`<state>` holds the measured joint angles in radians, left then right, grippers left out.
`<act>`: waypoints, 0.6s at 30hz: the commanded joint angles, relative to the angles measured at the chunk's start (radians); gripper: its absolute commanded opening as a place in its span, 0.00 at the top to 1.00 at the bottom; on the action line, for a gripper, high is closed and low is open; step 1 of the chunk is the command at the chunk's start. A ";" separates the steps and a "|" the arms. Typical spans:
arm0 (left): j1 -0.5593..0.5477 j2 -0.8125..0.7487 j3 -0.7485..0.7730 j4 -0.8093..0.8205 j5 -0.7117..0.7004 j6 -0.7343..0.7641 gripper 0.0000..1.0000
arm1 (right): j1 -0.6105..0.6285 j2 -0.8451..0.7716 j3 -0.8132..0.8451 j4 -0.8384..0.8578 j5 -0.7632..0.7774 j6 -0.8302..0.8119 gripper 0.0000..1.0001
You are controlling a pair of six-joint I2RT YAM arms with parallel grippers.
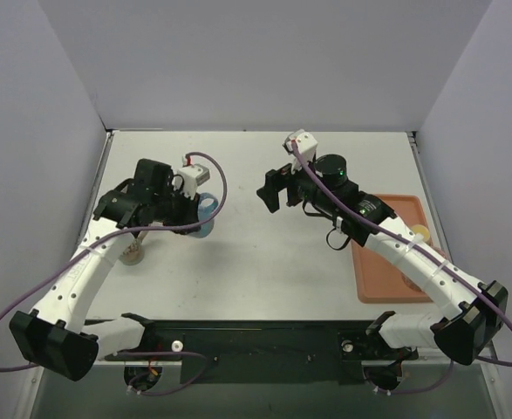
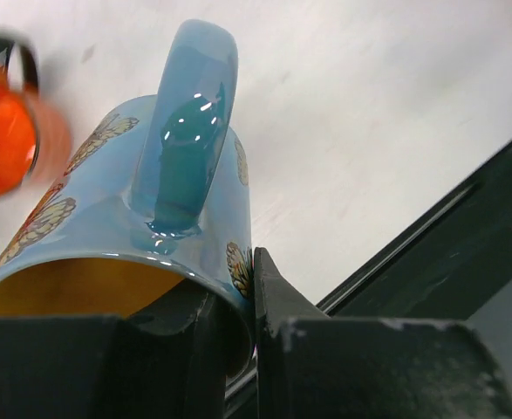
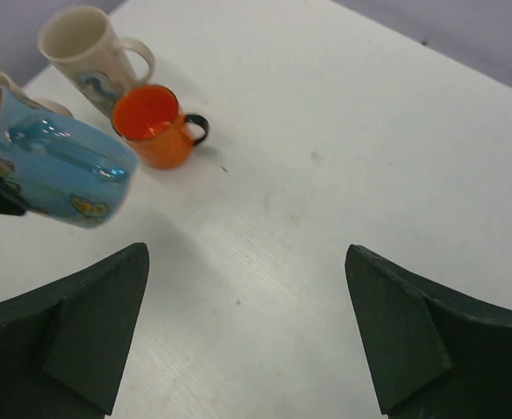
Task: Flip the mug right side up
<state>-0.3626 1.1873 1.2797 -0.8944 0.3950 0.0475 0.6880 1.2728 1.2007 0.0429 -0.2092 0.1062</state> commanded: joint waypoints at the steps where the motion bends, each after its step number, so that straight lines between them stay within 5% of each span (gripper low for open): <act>1: -0.006 0.017 -0.035 -0.126 -0.302 0.164 1.00 | 0.007 -0.049 -0.047 -0.092 0.159 -0.089 0.11; 7: -0.006 0.078 -0.169 -0.025 -0.433 0.196 1.00 | 0.008 -0.053 -0.076 -0.100 0.177 -0.097 0.11; 18: 0.002 0.193 -0.241 0.092 -0.395 0.311 1.00 | 0.004 -0.061 -0.095 -0.117 0.188 -0.124 0.11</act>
<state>-0.3664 1.3613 1.0080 -0.9127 0.0128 0.3008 0.6888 1.2518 1.1194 -0.0738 -0.0547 0.0204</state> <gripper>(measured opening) 0.209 0.891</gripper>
